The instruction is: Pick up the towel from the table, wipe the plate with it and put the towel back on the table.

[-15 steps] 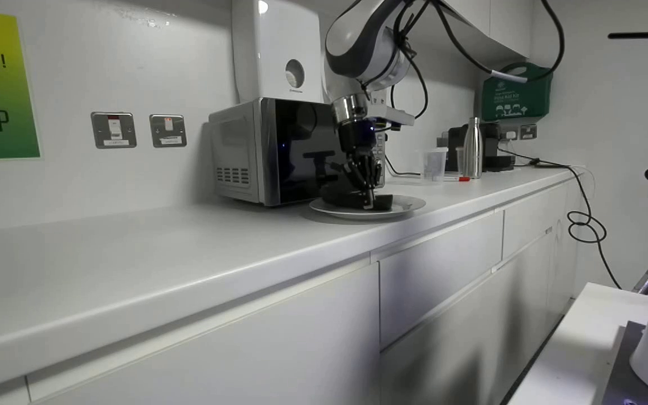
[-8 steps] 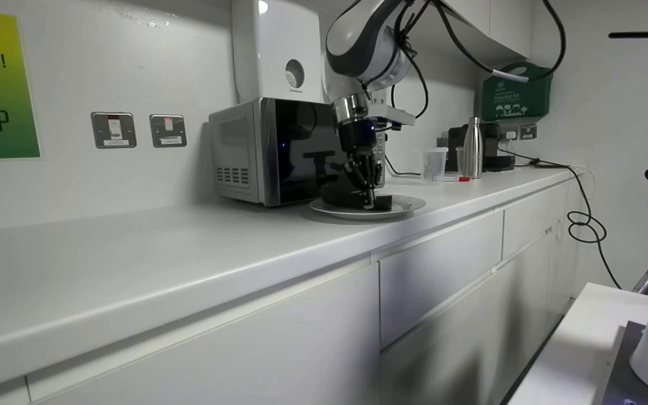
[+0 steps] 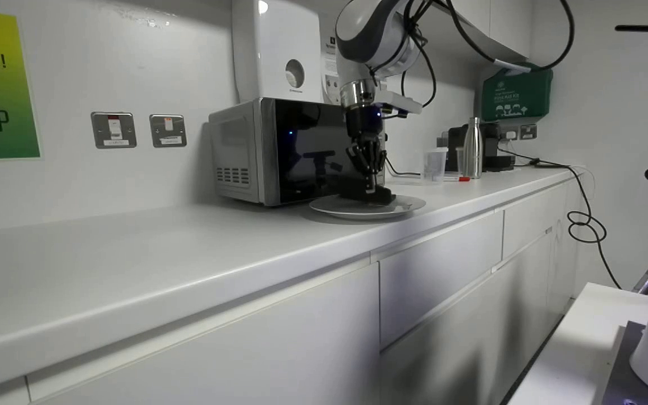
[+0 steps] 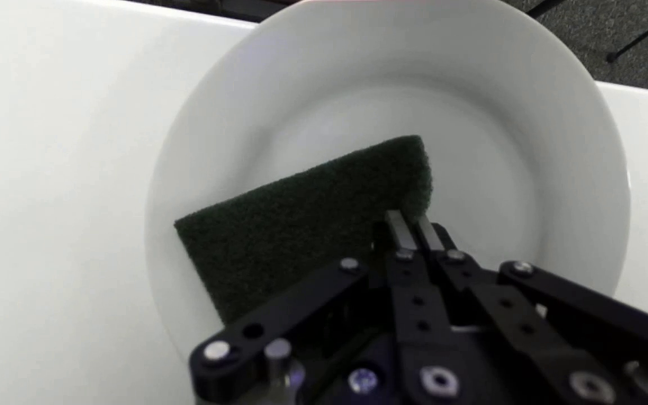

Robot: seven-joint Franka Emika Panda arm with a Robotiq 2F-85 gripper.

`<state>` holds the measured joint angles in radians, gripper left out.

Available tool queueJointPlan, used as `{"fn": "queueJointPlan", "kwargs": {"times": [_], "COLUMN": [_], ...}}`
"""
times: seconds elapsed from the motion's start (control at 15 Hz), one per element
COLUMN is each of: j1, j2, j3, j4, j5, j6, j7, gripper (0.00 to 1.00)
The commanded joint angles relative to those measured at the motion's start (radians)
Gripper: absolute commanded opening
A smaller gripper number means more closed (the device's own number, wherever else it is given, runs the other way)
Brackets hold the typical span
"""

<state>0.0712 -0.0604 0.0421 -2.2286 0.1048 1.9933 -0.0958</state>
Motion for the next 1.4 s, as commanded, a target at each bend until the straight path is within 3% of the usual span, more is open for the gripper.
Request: {"fn": "queueJointPlan", "kwargs": {"times": [0.0, 1.33], "j1": [-0.023, -0.152], "j2": [-0.063, -0.050], "j3": [-0.019, -0.137], "j4": [-0.018, -0.086], "j5": [0.016, -0.112], "j6": [-0.007, 0.027], "j7": [-0.030, 0.021], "gripper": [0.01, 0.01]}}
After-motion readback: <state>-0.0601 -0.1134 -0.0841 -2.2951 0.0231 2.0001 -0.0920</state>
